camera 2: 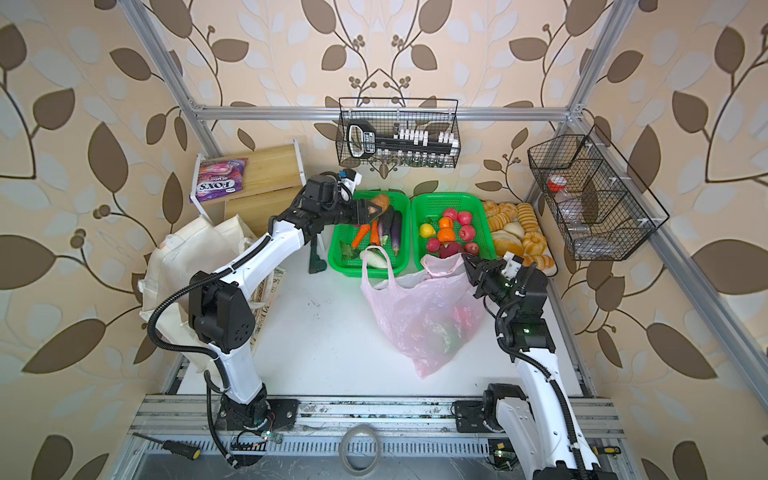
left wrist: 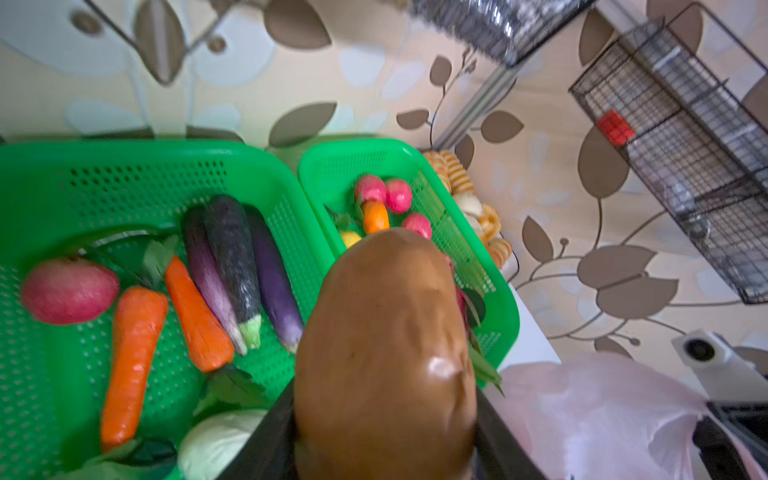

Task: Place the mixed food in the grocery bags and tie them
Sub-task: 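Carry the brown potato into the pink bag and open the left gripper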

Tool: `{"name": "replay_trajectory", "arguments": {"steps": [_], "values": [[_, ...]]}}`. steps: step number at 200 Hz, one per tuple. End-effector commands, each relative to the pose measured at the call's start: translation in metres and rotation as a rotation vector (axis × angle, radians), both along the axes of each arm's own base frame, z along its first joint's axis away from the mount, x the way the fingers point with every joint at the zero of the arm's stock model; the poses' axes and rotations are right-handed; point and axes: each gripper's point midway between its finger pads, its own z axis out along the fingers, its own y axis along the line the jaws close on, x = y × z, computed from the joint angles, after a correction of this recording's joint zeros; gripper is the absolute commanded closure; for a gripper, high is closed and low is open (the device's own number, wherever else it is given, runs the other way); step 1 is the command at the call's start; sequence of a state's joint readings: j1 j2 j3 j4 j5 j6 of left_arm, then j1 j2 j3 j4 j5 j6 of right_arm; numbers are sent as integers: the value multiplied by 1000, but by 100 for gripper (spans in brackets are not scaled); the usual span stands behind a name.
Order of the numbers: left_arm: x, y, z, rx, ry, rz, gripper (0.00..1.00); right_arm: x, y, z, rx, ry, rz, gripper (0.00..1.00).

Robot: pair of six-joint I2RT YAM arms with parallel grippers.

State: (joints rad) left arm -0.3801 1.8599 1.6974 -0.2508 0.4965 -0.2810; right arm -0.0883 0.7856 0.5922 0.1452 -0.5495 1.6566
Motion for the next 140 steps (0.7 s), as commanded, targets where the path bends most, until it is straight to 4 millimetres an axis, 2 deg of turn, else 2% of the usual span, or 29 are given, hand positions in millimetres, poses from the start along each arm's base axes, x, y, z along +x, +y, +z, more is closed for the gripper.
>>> {"name": "replay_trajectory", "arguments": {"steps": [1,16,42,84,97,140], "values": [[-38,-8,-31,8,133,-148,55,-3,-3,22,21,-44,-20,100],[-51,-16,-39,-13,200,-208,57,-5,-2,24,21,-52,-15,100],[-71,-27,-39,-22,231,-276,58,-9,-2,24,23,-53,-14,100],[-106,-30,-71,46,369,-386,58,-12,-1,28,27,-67,-13,100],[-123,-33,-68,33,385,-456,58,-12,-1,28,25,-67,-12,100],[-190,-54,-36,2,345,-677,57,-11,-1,23,27,-59,-15,100]]}}
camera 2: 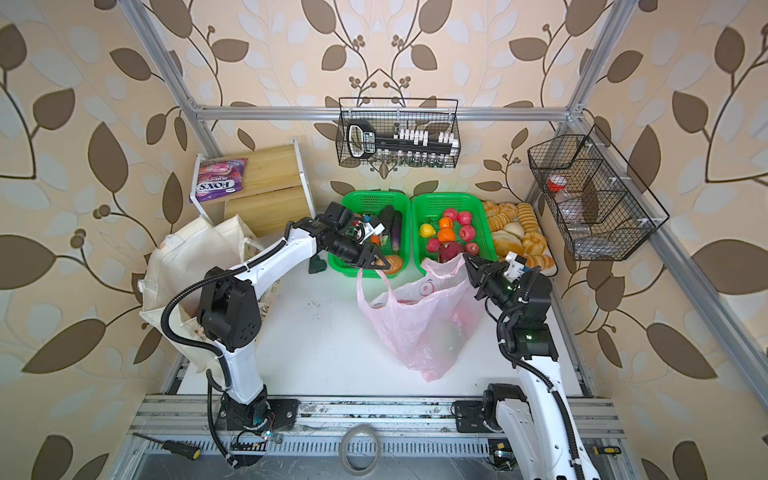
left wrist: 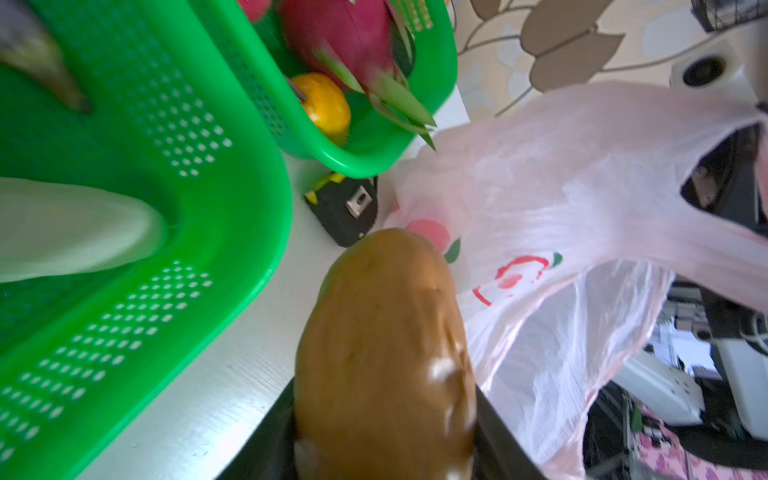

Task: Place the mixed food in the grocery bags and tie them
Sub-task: 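Carry the brown potato into the pink bag and open the left gripper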

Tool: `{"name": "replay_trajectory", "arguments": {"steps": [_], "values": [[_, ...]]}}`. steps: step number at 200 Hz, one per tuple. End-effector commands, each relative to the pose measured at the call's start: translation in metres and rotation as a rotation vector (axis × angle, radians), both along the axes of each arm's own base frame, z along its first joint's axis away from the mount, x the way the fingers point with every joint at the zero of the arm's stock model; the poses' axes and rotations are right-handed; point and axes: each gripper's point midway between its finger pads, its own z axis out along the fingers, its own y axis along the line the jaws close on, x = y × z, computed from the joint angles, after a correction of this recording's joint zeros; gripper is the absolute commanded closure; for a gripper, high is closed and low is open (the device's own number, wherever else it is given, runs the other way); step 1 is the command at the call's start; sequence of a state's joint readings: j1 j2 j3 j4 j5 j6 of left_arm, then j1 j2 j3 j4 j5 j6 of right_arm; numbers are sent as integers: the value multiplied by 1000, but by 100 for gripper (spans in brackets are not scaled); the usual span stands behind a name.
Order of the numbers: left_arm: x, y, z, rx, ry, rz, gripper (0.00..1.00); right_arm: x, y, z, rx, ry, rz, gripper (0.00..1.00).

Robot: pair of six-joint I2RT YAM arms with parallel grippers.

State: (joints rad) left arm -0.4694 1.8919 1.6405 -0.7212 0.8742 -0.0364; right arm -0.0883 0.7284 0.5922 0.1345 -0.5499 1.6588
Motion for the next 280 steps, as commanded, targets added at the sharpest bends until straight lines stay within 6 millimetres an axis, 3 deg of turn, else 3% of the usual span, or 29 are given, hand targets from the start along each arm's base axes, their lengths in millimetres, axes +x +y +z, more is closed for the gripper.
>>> {"name": "replay_trajectory", "arguments": {"steps": [1,13,56,101,120,153,184,216,248,280], "values": [[-54,-13,43,-95,-46,-174,56,0,-2,10,29,-14,-15,100],[-69,-17,52,-104,-73,-197,55,0,-2,8,27,-11,-15,100],[-92,-25,92,-228,-178,-170,59,2,-3,-3,33,12,-21,100],[-111,-38,72,-206,-115,-213,61,3,-4,-3,39,10,-25,100],[-111,-47,77,-207,-134,-215,61,2,-4,0,39,1,-25,100],[-91,-69,92,-263,-182,-132,62,-1,-3,2,45,-3,-24,100],[-61,-80,90,-270,-212,-6,63,-5,-2,5,53,-11,-20,100],[-44,-92,95,-316,-242,49,63,-7,0,7,55,-14,-11,100],[-53,-109,92,-313,-227,-44,60,-7,3,9,58,-22,-1,100],[-52,-108,74,-186,-266,-93,55,-8,6,16,81,-39,13,100]]}}
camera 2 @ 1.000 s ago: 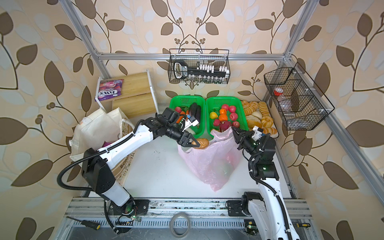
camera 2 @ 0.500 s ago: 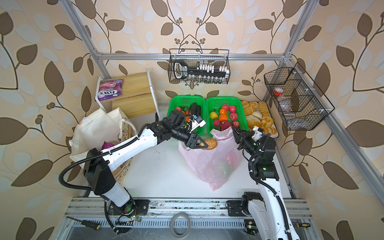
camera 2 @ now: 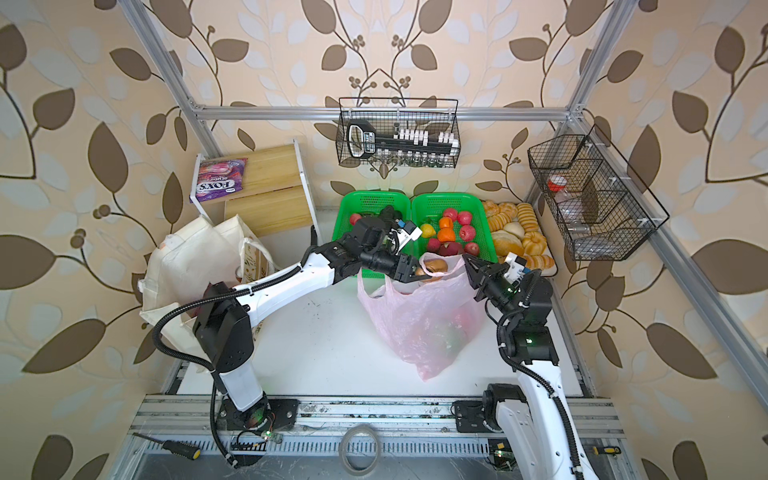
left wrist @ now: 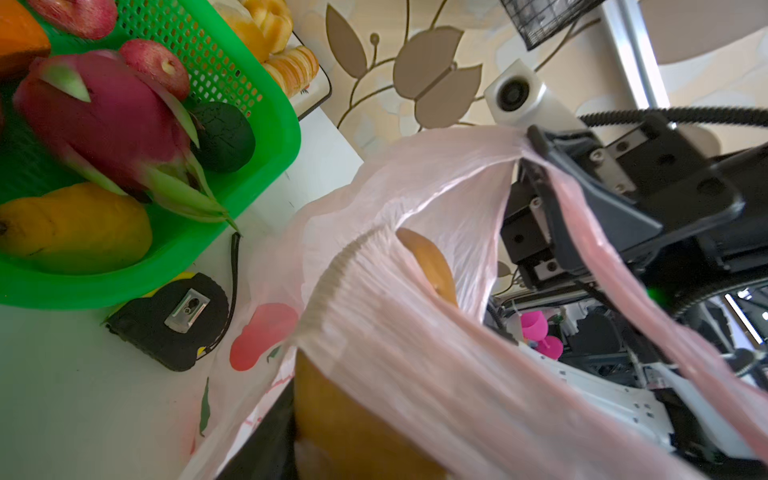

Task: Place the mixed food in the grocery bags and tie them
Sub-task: 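Carry the brown potato into the pink bag and open the left gripper, then grasp the pink bag handle with the left gripper and lift it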

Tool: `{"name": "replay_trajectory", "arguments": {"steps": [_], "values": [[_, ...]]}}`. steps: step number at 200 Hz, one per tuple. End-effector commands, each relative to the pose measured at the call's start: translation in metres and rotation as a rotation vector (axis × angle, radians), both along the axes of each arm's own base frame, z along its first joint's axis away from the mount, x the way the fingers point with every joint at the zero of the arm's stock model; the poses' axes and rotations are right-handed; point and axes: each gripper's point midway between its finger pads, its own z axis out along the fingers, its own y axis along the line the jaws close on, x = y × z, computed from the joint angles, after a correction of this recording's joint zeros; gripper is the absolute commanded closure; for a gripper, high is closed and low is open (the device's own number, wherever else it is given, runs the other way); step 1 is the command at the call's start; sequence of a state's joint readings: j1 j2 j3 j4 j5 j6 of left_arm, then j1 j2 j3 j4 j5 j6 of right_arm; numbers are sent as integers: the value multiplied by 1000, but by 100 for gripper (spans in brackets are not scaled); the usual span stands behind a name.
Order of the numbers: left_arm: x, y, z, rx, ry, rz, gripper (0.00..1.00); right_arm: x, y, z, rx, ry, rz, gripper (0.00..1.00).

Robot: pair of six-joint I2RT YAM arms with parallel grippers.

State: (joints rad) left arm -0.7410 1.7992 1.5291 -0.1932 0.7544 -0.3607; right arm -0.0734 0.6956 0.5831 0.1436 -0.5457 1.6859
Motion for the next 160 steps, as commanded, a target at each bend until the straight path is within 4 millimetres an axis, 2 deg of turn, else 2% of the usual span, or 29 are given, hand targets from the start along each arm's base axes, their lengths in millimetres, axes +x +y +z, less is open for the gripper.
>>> {"name": "replay_trajectory", "arguments": {"steps": [1,15,45,62,83,108,124,143,160], "values": [[-5,-2,15,29,-92,-55,55,-1,2,9,60,-18,3,100],[-8,-4,10,54,-100,-71,52,-1,2,11,67,-23,5,100],[-20,-3,4,109,-122,-107,37,-1,1,11,71,-19,-1,100],[-20,1,1,141,-122,-85,30,-1,1,10,71,-17,-3,100],[-21,4,6,144,-129,-73,19,0,1,9,70,-15,-5,100],[-24,8,25,115,-157,-60,16,1,0,7,69,-11,-8,100],[-27,14,47,80,-193,-36,15,1,0,4,67,-4,-11,100],[-35,29,80,22,-253,17,14,2,-2,-1,69,5,-20,100],[-31,54,92,36,-306,153,10,3,-3,-3,73,6,-24,100]]}}
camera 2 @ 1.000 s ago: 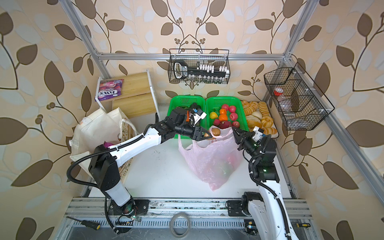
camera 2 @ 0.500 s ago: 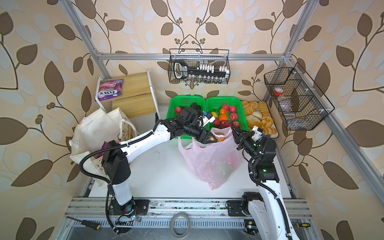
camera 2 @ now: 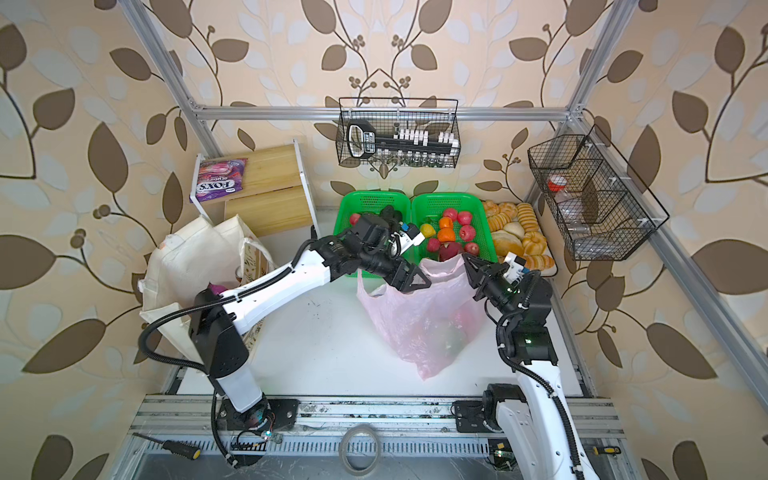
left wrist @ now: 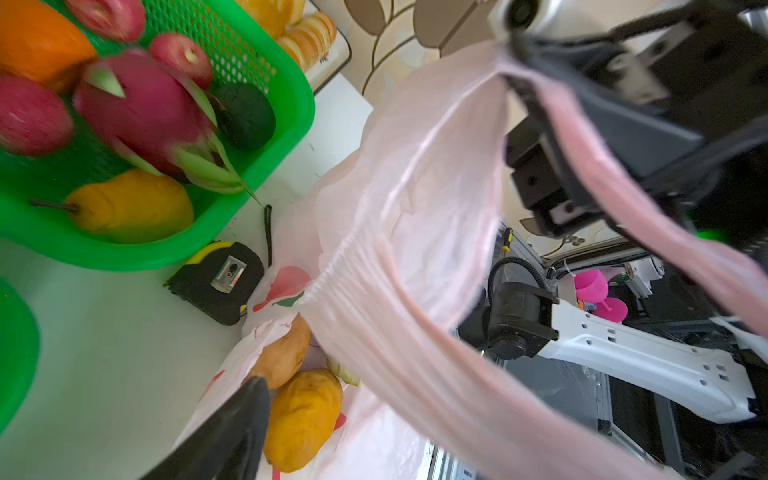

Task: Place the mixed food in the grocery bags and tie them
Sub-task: 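Grasp the pink bag handle with the left gripper and lift it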

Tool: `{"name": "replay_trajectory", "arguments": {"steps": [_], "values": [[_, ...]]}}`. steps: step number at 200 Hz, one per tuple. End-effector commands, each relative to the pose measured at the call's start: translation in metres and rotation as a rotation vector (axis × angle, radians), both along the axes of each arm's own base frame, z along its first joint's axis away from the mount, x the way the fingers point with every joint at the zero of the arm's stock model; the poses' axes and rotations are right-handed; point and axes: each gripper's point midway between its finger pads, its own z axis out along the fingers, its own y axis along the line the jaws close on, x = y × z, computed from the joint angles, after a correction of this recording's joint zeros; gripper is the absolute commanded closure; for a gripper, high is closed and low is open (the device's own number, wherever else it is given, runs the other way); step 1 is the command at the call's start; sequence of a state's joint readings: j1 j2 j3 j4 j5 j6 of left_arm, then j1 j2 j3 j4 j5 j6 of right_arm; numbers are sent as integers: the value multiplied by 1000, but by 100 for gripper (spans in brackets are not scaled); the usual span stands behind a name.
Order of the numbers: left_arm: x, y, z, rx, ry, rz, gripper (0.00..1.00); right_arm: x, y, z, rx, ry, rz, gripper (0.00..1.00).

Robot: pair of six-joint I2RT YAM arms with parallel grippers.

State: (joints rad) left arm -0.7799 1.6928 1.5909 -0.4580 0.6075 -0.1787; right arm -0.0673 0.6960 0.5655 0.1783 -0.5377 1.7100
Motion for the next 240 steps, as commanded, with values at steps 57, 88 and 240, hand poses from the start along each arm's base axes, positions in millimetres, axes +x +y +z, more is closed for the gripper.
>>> {"name": "replay_trajectory", "arguments": {"steps": [57,88,240], "values": [[17,130,29,90,-77,530,6,2,-3,3,53,-1,-20,100],[26,158,1,154,31,674,4,1,-3,5,53,-6,-17,100],[61,129,27,-81,72,434,91,-10,2,18,63,-41,7,100]]}}
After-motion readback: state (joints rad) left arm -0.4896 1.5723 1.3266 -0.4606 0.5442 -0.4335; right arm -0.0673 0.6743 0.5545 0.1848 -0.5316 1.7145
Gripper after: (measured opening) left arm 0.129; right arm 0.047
